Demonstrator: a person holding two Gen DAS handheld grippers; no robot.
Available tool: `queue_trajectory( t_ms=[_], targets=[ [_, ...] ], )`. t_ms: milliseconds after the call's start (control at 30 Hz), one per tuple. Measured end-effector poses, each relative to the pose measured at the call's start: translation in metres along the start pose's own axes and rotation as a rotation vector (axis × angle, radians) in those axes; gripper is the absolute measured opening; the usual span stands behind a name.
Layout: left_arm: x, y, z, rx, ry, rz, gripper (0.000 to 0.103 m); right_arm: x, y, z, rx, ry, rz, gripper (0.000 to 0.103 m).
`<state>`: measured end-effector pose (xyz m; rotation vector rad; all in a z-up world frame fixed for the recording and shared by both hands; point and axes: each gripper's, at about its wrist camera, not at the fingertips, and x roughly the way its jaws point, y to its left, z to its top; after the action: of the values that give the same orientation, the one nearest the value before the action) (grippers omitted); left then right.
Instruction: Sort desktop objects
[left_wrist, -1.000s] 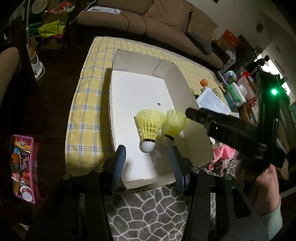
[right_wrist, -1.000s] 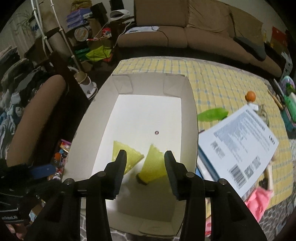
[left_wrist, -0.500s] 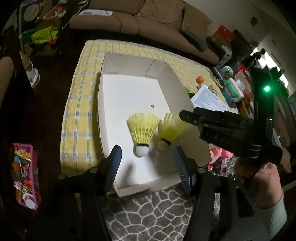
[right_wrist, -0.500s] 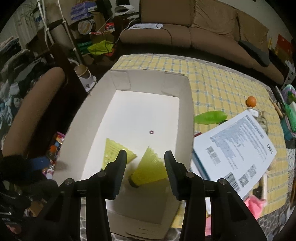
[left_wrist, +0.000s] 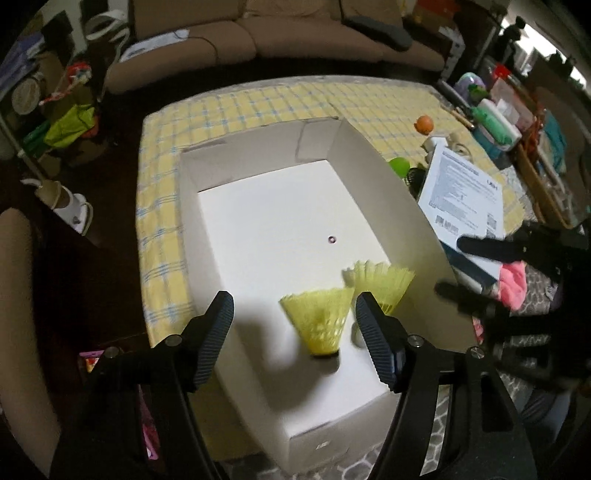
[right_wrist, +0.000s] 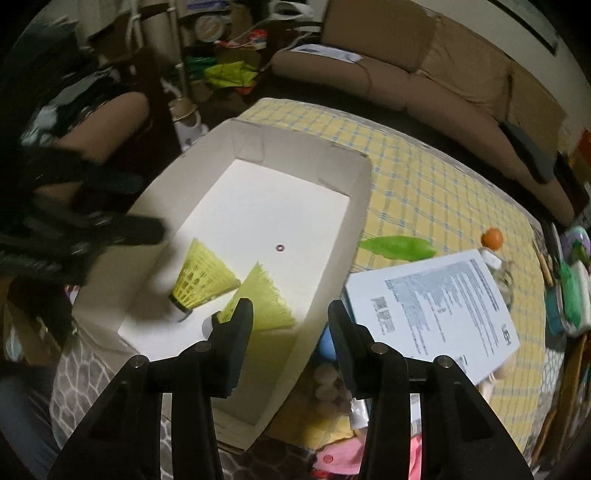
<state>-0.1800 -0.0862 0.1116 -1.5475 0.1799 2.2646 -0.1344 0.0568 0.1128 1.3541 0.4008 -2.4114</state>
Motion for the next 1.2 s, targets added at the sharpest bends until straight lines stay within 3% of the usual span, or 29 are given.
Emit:
queue_trajectory(
  t_ms=[267, 467, 600, 900, 1200],
  targets=[
    [0.031, 0.001, 0.022, -0.013, 0.066, -0.05, 0.066, 0.026, 0.019, -0.002, -0.161, 0.005, -0.01, 0.043],
    [0.05, 0.012, 0.027, -0.09, 0.109, -0.112, 0.064, 0.041, 0.022, 0.002, -0.188, 0.002, 0.042, 0.042],
    [0.059, 0.011, 0.029, -0.073, 0.131, -0.05, 0.063, 0.055, 0.027, 0.005, -0.22, 0.025, 0.035, 0.042],
    [0.071, -0.002, 0.027, -0.008, 0.201, -0.002, 0.062, 0.067, 0.041, 0.003, -0.264, 0.06, 0.08, 0.043],
    [0.069, -0.011, 0.008, 0.047, 0.284, -0.018, 0.061, 0.058, 0.056, -0.014, -0.324, 0.086, 0.174, 0.044]
  ],
)
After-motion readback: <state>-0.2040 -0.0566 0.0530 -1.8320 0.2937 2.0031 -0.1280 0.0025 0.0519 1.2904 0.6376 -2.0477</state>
